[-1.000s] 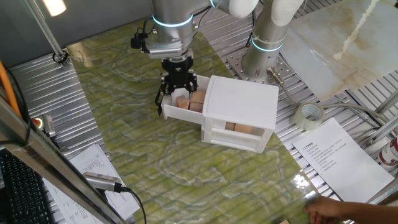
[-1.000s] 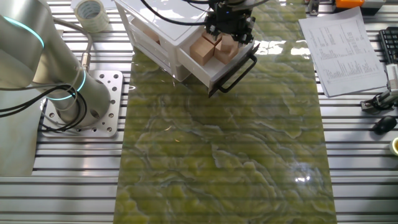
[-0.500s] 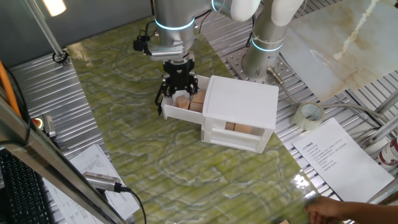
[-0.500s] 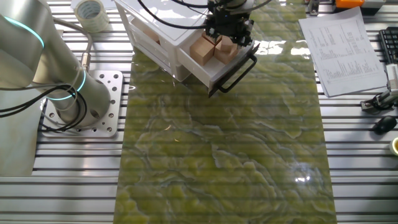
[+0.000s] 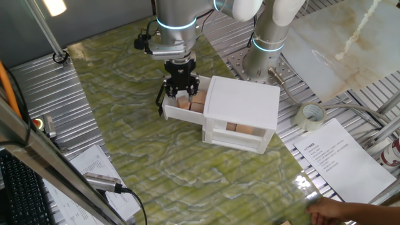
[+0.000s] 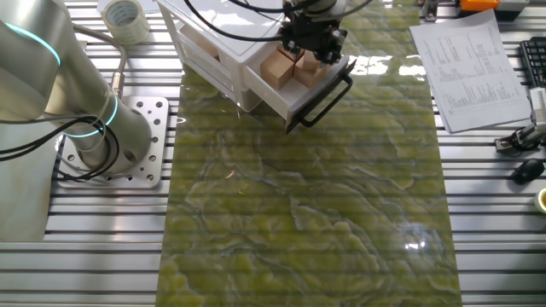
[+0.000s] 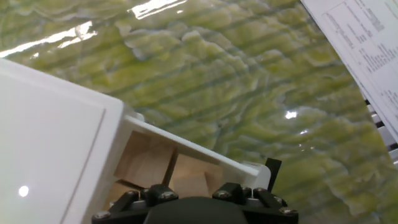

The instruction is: Take something out of a drawer

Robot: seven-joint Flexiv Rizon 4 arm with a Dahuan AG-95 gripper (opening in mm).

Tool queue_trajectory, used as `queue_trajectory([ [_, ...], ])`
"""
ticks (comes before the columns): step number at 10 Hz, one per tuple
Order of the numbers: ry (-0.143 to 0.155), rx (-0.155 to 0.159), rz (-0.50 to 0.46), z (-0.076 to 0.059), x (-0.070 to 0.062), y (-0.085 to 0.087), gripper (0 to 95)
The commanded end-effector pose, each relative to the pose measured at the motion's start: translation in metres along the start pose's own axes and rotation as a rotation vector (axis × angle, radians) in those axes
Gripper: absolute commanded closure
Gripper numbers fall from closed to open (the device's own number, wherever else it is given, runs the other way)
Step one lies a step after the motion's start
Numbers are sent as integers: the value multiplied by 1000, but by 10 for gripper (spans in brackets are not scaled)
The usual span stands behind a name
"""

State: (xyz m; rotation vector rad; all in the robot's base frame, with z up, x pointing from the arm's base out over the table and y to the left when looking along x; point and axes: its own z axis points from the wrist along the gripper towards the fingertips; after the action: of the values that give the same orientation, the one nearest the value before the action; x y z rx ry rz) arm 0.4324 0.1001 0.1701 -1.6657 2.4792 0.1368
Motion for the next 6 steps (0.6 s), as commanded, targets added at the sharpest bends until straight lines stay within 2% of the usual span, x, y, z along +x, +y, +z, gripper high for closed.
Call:
queue_trajectory([
  [1, 1, -2, 16, -1, 0, 0, 950],
  [4, -6, -7, 43, -2, -1, -1, 950],
  [6, -13, -17, 66, -13, -4, -4, 950],
])
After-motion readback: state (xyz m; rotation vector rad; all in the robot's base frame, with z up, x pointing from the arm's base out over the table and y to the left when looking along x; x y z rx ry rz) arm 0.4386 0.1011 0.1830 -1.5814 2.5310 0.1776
